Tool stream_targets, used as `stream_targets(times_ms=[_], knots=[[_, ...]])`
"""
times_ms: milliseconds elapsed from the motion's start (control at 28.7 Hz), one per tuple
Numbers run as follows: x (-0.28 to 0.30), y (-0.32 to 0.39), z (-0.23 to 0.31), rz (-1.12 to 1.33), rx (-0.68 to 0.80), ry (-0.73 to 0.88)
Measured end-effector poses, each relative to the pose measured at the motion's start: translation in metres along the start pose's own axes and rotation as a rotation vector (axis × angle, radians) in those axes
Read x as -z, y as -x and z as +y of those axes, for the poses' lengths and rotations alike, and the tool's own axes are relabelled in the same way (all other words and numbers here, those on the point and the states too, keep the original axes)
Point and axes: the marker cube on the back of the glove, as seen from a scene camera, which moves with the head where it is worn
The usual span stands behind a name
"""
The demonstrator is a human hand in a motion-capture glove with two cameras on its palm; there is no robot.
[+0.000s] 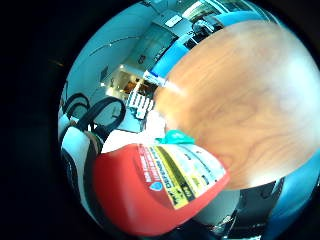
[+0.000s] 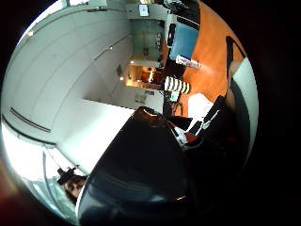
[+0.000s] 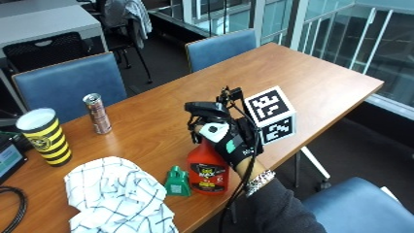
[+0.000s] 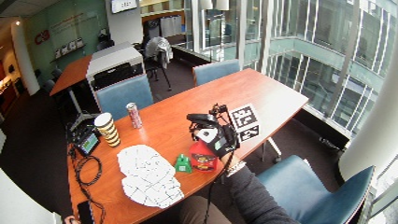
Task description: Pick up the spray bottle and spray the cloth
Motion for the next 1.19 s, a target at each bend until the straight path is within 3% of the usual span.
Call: stream_targets(times_ms=[244, 488, 942, 1186], knots=[[-0.019, -0.007, 0.017, 0.145, 0.010, 0.051], [-0.014, 0.034, 0.021, 0.509, 0.191, 0.007], [-0.008, 0.071, -0.013, 0.957, 0.311, 0.101], [-0.016, 0.076, -0.019, 1.270, 0.454, 0.112]])
